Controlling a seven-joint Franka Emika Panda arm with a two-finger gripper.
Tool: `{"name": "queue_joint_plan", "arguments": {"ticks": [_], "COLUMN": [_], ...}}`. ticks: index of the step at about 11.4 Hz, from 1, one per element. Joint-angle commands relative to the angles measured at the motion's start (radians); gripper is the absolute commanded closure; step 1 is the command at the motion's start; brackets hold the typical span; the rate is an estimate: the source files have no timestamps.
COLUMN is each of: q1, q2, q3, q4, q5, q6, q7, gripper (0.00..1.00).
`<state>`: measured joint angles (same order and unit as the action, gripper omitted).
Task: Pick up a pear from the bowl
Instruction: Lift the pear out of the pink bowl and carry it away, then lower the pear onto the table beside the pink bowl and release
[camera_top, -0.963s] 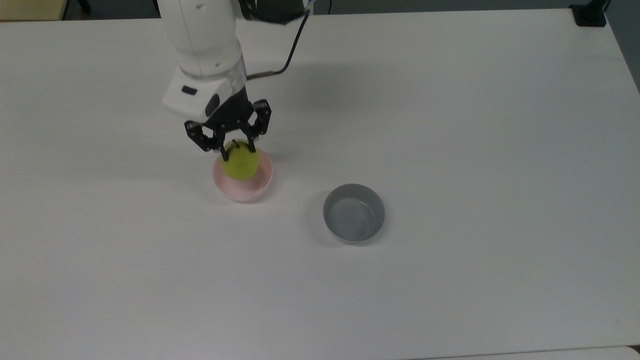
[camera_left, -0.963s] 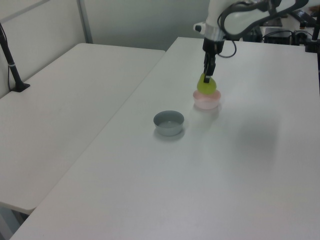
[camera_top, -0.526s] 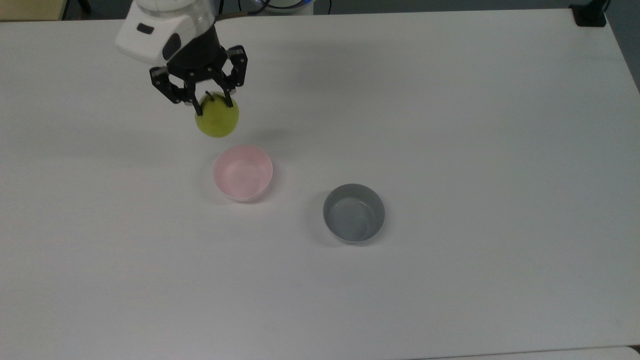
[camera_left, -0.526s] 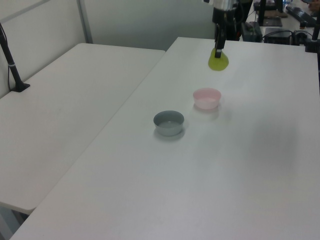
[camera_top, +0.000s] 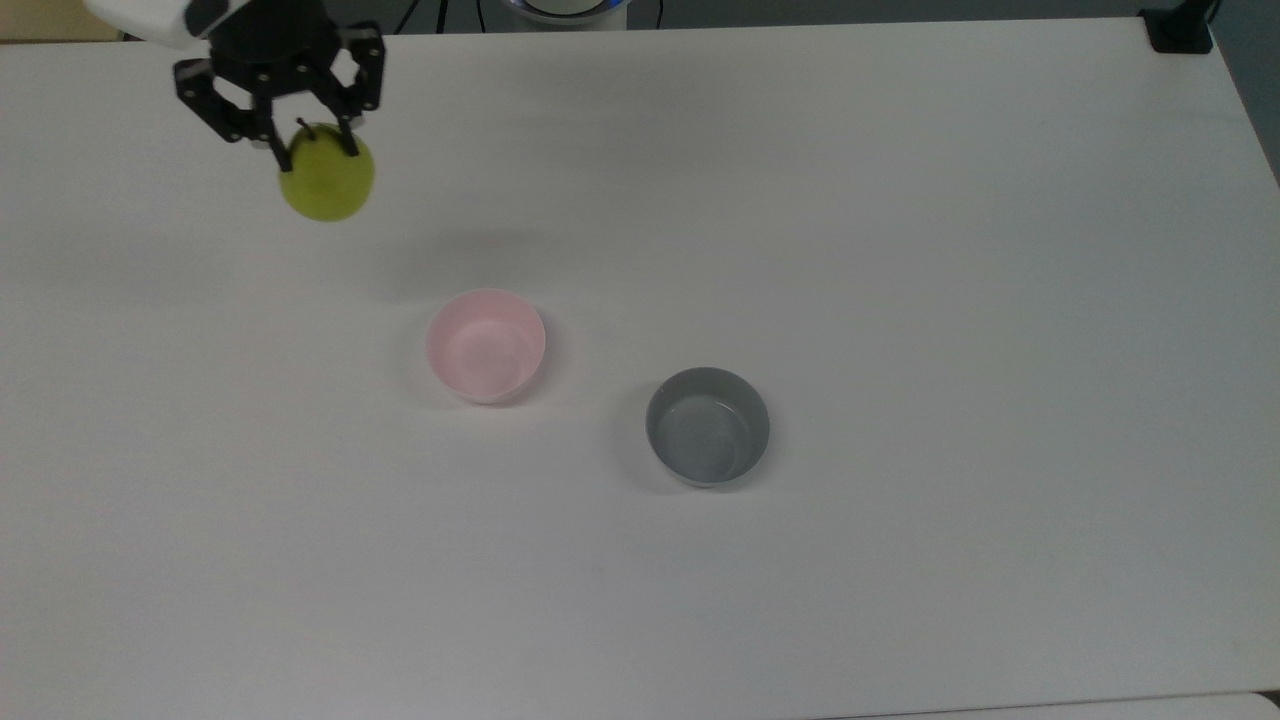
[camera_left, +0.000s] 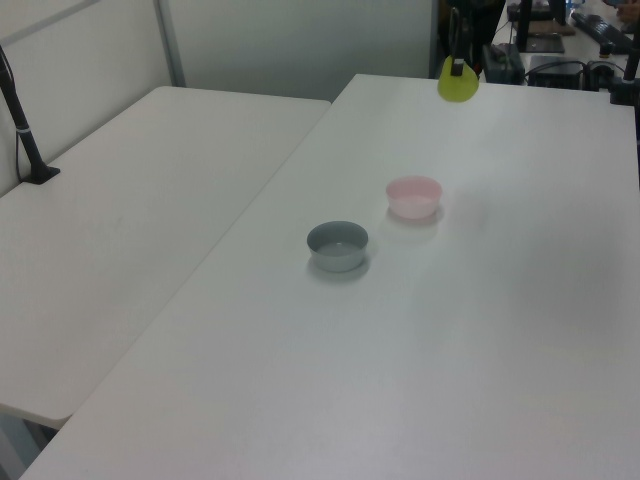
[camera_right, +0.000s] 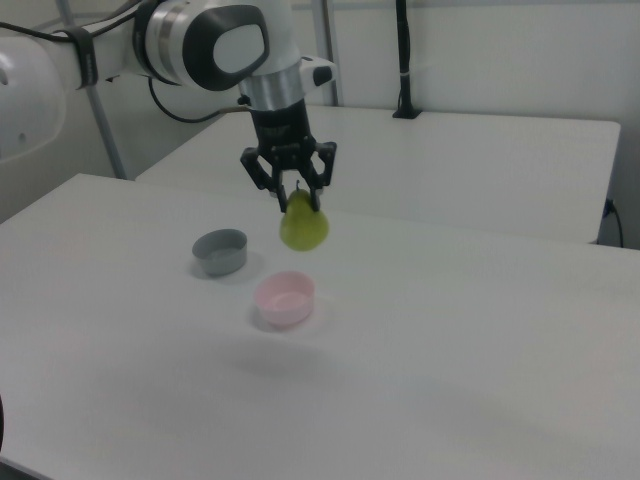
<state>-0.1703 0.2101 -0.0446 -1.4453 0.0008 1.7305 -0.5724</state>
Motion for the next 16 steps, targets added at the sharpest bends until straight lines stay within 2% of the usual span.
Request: {"name": "queue_joint_plan", "arguments": {"ticks": [1, 3, 5, 8, 11, 14, 16], "q1": [-0.023, -0.064, -0.106, -0.135, -0.132, -0.132, -0.13], "q2": [0.011, 0.02, 0.067, 0.139, 0.237, 0.279, 0.291], "q3": [-0.055, -0.055, -0.055, -0.055, -0.055, -0.054, -0.055], "q4": [0.0, -0.081, -0.104, -0.104, -0.107, -0.107, -0.106], "q5": [0.008, 0.08, 0.135, 0.142, 0.143, 0.149, 0.217], "q6": [0.007, 0.152, 0.224, 0.283, 0.403, 0.428, 0.428], "q7": [-0.145, -0.158, -0.185, -0.192, -0.178, -0.185, -0.181], "gripper": [1.0, 1.0, 1.0, 1.0, 1.0, 1.0, 1.0]}}
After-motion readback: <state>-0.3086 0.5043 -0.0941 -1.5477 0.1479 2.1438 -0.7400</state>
